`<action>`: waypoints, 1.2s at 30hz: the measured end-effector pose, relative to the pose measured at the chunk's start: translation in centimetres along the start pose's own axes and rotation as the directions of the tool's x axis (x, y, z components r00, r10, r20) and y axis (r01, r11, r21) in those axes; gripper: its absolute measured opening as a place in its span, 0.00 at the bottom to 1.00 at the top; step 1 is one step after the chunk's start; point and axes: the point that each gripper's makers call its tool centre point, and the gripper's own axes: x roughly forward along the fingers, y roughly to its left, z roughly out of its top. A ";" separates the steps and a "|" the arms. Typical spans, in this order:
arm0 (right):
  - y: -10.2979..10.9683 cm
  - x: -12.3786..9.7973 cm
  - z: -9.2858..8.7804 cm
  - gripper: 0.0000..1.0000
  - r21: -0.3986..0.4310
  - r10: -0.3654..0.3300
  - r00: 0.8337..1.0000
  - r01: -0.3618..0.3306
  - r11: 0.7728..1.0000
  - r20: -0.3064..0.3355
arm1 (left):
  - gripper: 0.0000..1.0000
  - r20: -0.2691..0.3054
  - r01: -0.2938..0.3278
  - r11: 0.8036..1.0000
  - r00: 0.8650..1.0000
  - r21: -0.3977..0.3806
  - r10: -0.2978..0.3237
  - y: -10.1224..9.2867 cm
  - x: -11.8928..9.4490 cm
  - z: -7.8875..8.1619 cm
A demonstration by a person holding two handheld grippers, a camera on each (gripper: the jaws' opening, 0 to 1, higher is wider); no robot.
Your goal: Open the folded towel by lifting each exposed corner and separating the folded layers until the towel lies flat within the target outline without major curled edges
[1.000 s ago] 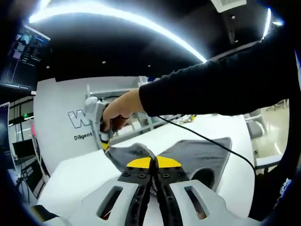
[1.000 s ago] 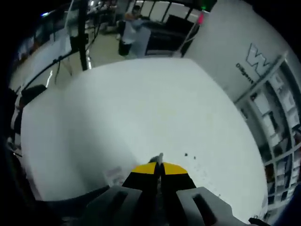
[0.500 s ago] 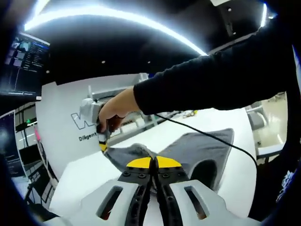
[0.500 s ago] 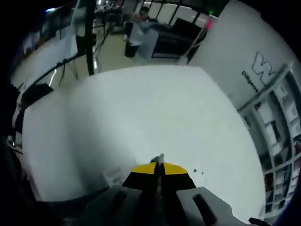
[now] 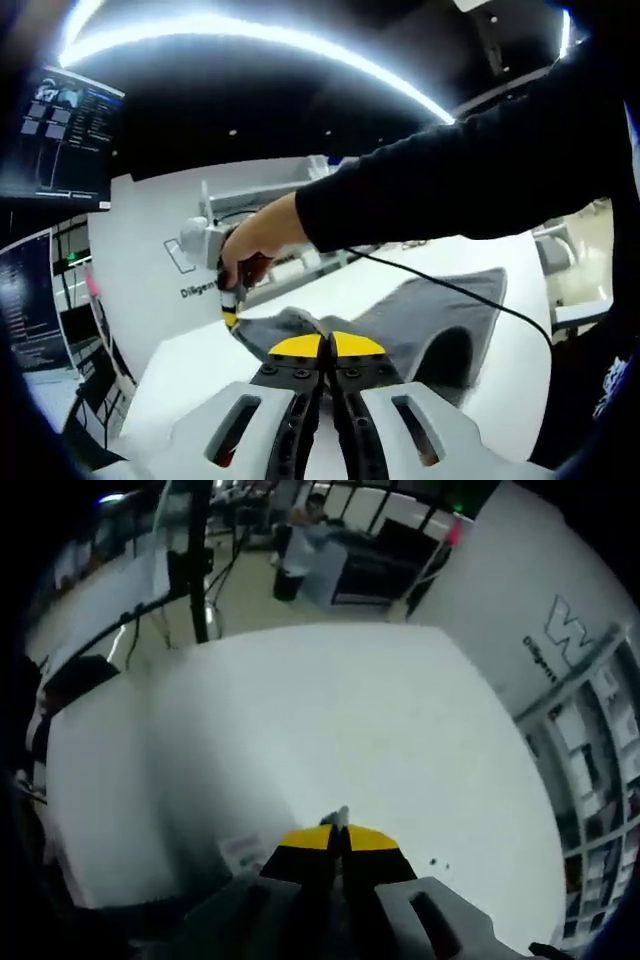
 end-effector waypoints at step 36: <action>4.3 3.4 6.3 0.00 -0.091 0.025 0.999 -0.023 0.996 0.025 | 0.00 -0.054 -0.110 0.994 0.993 -0.015 0.109 4.6 -3.9 -2.3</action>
